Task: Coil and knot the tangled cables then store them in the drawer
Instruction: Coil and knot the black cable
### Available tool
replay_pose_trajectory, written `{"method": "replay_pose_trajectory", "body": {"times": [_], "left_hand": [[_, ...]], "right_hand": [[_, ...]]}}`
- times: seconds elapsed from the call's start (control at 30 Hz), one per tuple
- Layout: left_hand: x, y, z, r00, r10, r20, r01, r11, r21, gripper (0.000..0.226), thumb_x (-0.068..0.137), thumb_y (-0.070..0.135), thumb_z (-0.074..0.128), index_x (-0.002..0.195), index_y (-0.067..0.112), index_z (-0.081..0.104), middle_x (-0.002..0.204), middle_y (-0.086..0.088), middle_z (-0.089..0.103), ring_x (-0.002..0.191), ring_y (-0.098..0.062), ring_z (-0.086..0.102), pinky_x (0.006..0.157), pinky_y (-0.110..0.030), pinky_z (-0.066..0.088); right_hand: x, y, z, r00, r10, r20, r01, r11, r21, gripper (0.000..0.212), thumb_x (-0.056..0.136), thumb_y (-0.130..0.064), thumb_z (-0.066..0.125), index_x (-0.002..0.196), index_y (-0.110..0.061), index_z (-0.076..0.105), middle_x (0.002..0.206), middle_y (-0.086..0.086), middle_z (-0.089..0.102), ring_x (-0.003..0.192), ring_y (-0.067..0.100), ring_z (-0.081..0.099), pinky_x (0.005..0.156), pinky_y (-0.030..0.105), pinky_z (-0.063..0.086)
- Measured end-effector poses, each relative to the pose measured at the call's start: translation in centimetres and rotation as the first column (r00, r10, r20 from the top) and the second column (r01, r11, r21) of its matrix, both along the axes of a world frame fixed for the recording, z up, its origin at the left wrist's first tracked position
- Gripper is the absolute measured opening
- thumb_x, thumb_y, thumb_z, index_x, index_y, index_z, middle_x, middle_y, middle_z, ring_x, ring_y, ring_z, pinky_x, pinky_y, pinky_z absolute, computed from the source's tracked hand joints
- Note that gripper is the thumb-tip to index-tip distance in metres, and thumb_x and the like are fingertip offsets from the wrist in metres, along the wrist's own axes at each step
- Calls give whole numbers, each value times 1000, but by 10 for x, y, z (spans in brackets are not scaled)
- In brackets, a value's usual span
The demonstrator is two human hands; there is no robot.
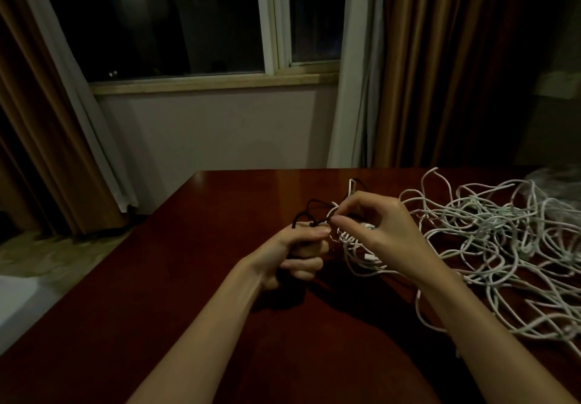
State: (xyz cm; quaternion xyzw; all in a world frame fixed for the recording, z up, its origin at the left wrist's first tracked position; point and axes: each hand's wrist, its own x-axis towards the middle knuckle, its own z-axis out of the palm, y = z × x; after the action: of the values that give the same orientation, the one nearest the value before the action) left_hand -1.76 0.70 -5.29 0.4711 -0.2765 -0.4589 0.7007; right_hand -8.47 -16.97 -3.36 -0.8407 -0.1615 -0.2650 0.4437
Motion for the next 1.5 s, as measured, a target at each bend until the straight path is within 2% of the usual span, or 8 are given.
{"method": "replay_pose_trajectory", "body": {"times": [0.37, 0.53, 0.63, 0.77, 0.97, 1.13, 1.3, 1.5], "left_hand": [[-5, -9, -2, 984, 131, 123, -154, 969, 195, 47, 90, 59, 37, 69, 18, 39, 48, 6, 22, 36, -6, 18, 43, -20, 20], [-3, -14, -3, 936, 326, 133, -333, 942, 35, 51, 94, 57, 30, 76, 14, 50, 49, 6, 23, 35, -4, 20, 39, -17, 27], [3, -14, -7, 864, 471, 176, -476, 879, -17, 58, 101, 50, 24, 107, 7, 62, 51, 4, 28, 38, -5, 24, 40, -18, 29], [4, -18, -8, 883, 468, 42, -463, 882, -94, 56, 102, 47, 24, 119, 7, 60, 64, 2, 46, 44, -3, 31, 40, -15, 28], [4, -19, -8, 878, 467, -104, -478, 871, -118, 52, 103, 46, 27, 93, 10, 63, 95, -9, 65, 77, -16, 64, 69, -30, 52], [8, -12, -1, 827, 485, -285, -542, 823, -172, 48, 104, 43, 26, 75, 13, 49, 78, -5, 69, 85, -18, 72, 81, -37, 52], [11, -8, 4, 706, 504, -498, -666, 712, -223, 50, 103, 44, 31, 67, 15, 47, 50, 4, 44, 70, -16, 71, 102, -42, 39], [8, -8, 2, 721, 445, -531, -648, 705, -289, 49, 102, 47, 32, 66, 16, 43, 60, 4, 50, 79, -20, 71, 96, -47, 44]], "right_hand": [[13, 20, -18, 987, -141, -71, 155, 954, 256, 10, 84, -20, 71, 77, -26, 73, 72, -8, 72, 71, 2, 68, 65, 15, 51], [12, 13, -13, 992, -60, -112, 101, 906, 410, 8, 87, -10, 68, 85, -18, 69, 65, 0, 70, 58, 3, 65, 56, 14, 47], [12, 8, -15, 984, -149, -94, 171, 939, 299, 3, 87, -13, 69, 89, -16, 70, 71, 1, 72, 66, 10, 69, 65, 23, 54], [10, 15, -18, 965, -261, 19, 256, 958, 127, 6, 88, -15, 68, 91, -15, 73, 78, -10, 69, 74, 0, 65, 66, 14, 51], [12, 35, -33, 981, -192, -10, 192, 981, 34, 11, 90, -15, 65, 98, -14, 72, 87, -11, 68, 78, -4, 63, 70, 11, 49], [15, 32, -34, 989, -148, -17, 148, 989, -18, 20, 90, -15, 65, 109, -19, 70, 102, -11, 67, 93, -3, 60, 82, 11, 46], [9, 26, -29, 993, -101, -68, 105, 993, 62, 11, 91, -14, 64, 98, -24, 64, 85, -11, 67, 78, 3, 65, 71, 19, 54], [8, 38, -36, 989, -148, 21, 149, 974, -171, 12, 88, -13, 67, 99, -18, 71, 85, -24, 63, 78, -11, 59, 72, 4, 44]]}}
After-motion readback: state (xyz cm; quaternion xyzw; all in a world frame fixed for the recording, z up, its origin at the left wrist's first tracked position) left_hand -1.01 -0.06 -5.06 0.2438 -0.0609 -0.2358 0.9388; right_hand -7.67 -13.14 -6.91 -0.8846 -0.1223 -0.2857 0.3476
